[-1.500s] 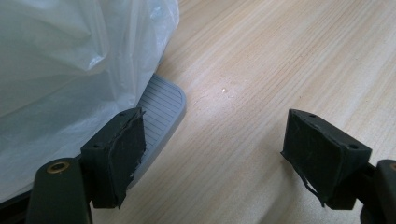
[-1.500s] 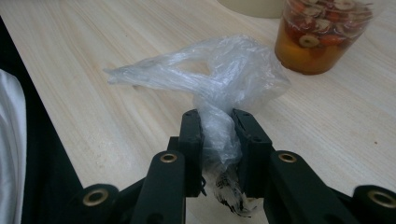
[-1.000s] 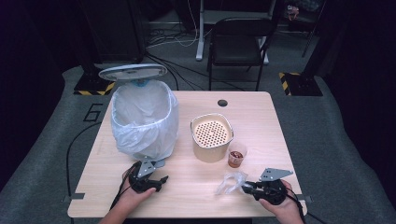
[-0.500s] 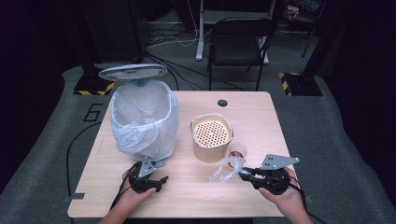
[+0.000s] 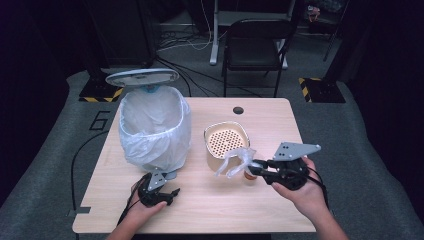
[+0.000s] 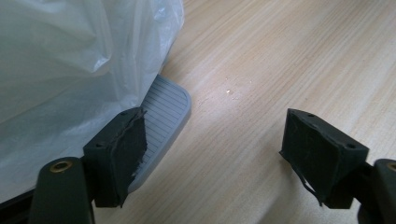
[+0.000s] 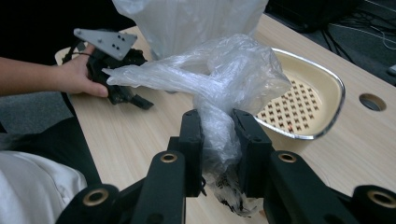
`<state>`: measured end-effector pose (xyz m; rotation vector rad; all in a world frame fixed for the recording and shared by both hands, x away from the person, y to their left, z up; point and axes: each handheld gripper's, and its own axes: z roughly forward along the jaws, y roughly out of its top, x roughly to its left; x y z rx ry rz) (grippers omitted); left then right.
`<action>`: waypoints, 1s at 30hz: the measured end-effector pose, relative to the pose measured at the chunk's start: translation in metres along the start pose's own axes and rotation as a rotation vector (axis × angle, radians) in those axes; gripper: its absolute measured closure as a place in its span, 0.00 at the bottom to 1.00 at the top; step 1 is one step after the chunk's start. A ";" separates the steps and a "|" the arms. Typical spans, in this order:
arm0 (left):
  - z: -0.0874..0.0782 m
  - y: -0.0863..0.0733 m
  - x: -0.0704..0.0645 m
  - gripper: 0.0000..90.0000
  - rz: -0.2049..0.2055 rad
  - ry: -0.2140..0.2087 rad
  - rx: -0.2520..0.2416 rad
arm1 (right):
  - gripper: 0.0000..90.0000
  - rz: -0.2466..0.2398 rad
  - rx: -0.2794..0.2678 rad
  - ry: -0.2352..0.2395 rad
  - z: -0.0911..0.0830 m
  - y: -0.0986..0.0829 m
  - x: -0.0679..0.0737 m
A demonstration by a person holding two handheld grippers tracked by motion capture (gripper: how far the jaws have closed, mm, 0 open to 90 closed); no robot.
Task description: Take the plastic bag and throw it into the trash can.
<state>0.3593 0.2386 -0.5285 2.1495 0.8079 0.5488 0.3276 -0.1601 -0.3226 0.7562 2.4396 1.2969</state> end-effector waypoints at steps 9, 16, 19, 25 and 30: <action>-0.001 -0.001 0.003 0.27 -0.018 -0.012 -0.016 | 0.83 -0.067 0.008 0.013 0.020 0.049 -0.006; -0.001 -0.001 0.002 0.27 -0.004 -0.010 -0.004 | 0.83 -0.101 -0.007 0.017 0.032 0.083 -0.010; -0.001 -0.001 0.002 0.27 -0.007 -0.012 -0.004 | 0.83 -0.114 -0.010 0.021 0.034 0.095 -0.010; -0.001 -0.001 0.002 0.27 -0.005 -0.010 -0.003 | 0.83 -0.111 -0.023 0.038 0.041 0.106 -0.010; -0.001 0.000 0.002 0.27 -0.002 -0.007 -0.004 | 0.83 -0.106 -0.038 0.052 0.048 0.116 -0.011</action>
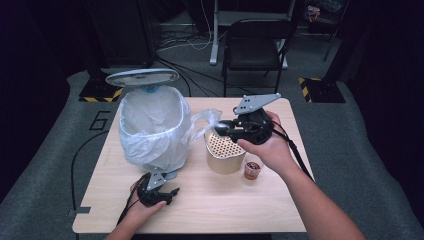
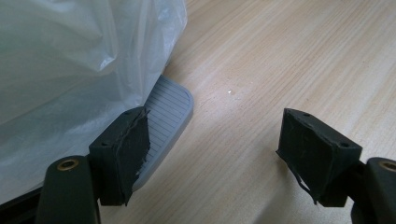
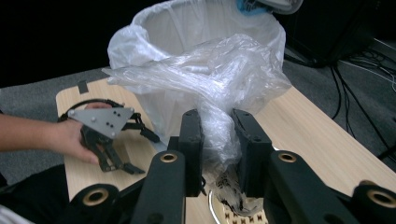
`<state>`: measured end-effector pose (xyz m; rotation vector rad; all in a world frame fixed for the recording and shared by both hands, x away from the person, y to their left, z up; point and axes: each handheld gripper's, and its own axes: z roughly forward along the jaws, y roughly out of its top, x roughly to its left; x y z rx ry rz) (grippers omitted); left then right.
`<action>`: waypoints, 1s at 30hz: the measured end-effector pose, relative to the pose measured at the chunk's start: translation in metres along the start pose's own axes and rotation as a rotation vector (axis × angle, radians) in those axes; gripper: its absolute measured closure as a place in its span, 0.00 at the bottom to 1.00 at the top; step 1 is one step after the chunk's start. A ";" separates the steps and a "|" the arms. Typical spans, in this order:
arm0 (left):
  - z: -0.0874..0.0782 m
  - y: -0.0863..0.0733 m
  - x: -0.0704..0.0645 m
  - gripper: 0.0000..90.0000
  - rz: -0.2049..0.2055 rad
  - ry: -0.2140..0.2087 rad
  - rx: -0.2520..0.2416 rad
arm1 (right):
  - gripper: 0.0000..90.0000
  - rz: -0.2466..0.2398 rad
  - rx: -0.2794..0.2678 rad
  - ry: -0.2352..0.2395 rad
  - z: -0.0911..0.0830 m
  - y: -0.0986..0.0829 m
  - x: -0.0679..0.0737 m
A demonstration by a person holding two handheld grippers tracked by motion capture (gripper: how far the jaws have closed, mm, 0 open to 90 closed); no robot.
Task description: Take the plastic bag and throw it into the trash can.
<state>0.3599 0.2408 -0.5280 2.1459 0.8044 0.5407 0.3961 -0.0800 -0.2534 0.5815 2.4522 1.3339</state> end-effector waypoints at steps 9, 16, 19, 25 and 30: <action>0.000 0.000 0.000 0.27 0.001 -0.001 0.003 | 0.83 -0.051 -0.004 0.019 0.027 0.026 -0.009; 0.001 0.000 -0.001 0.27 -0.008 0.006 -0.012 | 0.83 -0.062 0.012 0.048 0.052 0.041 -0.014; 0.001 0.000 -0.001 0.27 -0.011 0.002 -0.011 | 0.83 -0.061 0.008 0.066 0.061 0.047 -0.013; 0.000 0.000 0.001 0.27 0.012 0.007 -0.006 | 0.83 -0.073 0.016 0.081 0.076 0.058 -0.006; 0.000 0.000 0.001 0.27 0.010 0.004 -0.004 | 0.83 -0.064 0.011 0.095 0.091 0.064 -0.004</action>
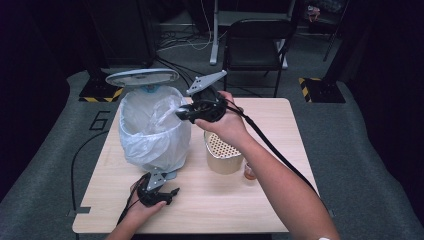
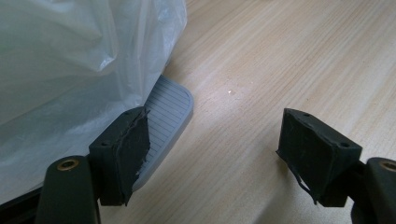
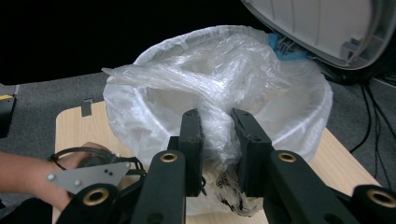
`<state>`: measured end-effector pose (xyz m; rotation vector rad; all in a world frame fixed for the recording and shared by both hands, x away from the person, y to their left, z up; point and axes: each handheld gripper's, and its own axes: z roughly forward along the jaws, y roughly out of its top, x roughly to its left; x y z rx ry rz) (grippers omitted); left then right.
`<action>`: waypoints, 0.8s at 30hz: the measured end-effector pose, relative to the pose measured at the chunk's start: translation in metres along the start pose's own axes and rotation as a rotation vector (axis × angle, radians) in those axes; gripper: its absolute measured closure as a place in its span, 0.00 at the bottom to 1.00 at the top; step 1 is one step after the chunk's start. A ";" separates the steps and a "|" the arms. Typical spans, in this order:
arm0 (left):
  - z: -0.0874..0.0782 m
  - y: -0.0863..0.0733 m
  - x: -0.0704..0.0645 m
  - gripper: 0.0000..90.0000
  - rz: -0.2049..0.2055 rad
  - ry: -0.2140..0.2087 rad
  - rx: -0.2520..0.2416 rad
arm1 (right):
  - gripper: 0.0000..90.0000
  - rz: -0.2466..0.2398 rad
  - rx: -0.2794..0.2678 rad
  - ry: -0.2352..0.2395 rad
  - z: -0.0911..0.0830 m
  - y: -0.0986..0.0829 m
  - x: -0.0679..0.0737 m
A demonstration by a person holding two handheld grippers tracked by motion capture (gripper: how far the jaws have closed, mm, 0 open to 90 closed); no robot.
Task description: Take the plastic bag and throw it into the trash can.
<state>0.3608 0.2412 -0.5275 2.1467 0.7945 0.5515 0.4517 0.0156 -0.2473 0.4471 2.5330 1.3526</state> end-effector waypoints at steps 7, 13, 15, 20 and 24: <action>0.000 0.000 0.000 0.27 0.000 0.000 -0.001 | 0.83 0.014 -0.015 0.009 0.023 0.008 0.001; -0.001 0.000 0.000 0.27 0.003 -0.004 0.008 | 0.83 0.019 -0.014 0.003 0.042 0.012 0.003; -0.001 0.000 0.000 0.27 0.003 -0.004 0.008 | 0.83 0.037 -0.021 0.004 0.049 0.012 0.000; -0.001 0.000 0.000 0.27 0.005 -0.002 0.010 | 0.83 0.064 -0.027 -0.009 0.069 0.010 -0.003; 0.001 0.000 -0.001 0.27 0.001 0.015 -0.009 | 0.83 0.076 -0.048 -0.024 0.077 0.009 -0.004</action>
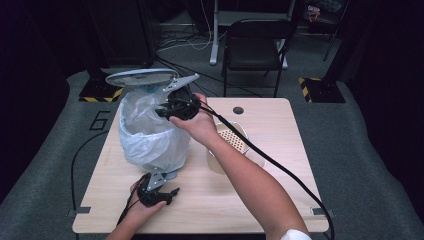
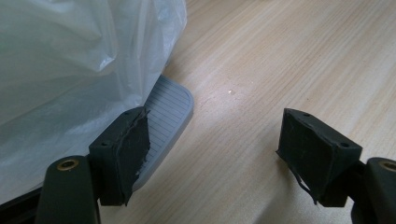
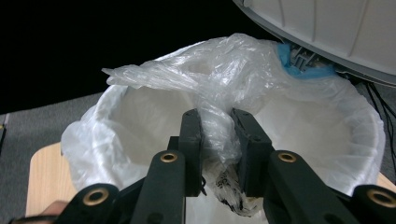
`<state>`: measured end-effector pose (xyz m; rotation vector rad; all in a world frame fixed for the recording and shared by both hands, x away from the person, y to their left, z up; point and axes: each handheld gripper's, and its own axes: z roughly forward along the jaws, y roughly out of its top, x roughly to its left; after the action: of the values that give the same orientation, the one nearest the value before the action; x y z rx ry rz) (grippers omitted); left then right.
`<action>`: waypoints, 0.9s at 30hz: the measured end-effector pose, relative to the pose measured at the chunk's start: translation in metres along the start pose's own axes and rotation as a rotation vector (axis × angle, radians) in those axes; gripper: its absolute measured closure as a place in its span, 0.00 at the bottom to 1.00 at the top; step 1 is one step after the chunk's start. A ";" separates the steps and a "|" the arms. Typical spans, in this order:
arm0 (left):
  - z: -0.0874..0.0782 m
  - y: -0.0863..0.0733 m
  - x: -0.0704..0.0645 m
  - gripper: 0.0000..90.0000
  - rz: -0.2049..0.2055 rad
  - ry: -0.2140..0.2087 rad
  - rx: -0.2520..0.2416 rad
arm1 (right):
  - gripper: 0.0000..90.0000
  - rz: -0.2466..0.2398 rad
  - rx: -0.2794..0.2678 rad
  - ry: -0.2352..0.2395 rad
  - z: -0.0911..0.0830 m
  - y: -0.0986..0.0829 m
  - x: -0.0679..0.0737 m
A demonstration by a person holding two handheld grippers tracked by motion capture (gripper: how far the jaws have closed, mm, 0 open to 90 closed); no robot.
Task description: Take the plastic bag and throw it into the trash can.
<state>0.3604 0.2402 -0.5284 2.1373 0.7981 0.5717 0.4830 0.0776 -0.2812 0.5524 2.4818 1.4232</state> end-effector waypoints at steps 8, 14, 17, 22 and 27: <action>-0.001 0.001 0.001 0.27 0.005 -0.017 0.020 | 0.83 0.006 -0.020 -0.030 0.015 -0.003 0.003; -0.001 0.001 0.000 0.27 0.007 -0.015 0.020 | 0.83 0.021 -0.029 -0.055 0.022 -0.006 0.004; -0.001 0.001 0.000 0.27 0.003 -0.020 0.020 | 0.83 0.024 -0.026 -0.054 0.023 -0.006 0.004; -0.001 0.001 0.000 0.27 0.003 -0.020 0.020 | 0.77 0.052 -0.026 -0.033 0.025 -0.005 0.001; -0.001 0.001 0.000 0.27 0.003 -0.021 0.022 | 0.57 0.030 -0.044 -0.057 0.025 -0.006 0.005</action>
<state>0.3601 0.2408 -0.5270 2.1610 0.7934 0.5438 0.4868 0.0962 -0.2985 0.6144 2.4015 1.4489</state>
